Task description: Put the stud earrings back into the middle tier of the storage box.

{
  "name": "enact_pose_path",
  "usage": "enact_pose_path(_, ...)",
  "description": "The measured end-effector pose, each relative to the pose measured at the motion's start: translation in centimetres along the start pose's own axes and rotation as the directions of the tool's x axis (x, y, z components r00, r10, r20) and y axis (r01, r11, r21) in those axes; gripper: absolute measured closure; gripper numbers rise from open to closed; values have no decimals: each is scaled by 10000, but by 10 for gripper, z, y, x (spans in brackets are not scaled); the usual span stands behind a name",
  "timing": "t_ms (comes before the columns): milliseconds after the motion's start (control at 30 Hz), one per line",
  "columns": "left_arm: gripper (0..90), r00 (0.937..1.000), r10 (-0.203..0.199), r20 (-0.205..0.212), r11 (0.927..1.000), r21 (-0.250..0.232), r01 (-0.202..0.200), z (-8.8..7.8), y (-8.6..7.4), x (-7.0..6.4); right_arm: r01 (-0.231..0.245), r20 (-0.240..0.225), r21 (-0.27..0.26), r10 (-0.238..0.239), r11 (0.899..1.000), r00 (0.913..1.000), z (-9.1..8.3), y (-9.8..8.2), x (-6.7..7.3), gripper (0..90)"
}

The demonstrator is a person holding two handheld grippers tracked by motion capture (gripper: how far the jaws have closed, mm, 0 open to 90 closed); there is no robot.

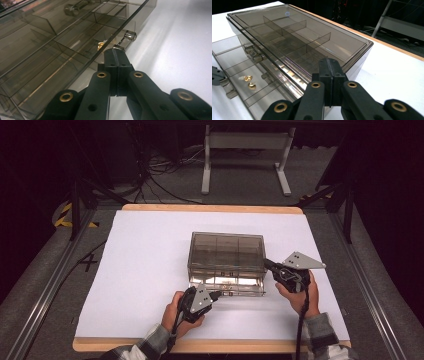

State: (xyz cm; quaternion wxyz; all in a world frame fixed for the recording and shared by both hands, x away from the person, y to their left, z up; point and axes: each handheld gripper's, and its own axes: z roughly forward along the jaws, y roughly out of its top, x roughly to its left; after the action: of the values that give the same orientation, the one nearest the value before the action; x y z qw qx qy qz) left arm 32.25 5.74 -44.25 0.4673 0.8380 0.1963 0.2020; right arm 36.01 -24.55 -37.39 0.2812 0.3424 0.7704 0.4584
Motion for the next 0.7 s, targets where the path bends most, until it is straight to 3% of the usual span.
enact_pose_path(700,898,9989,-286,-372,9995,99,289,16,10,18,172,121,130,-174,9998,9998,0,1,2,900)
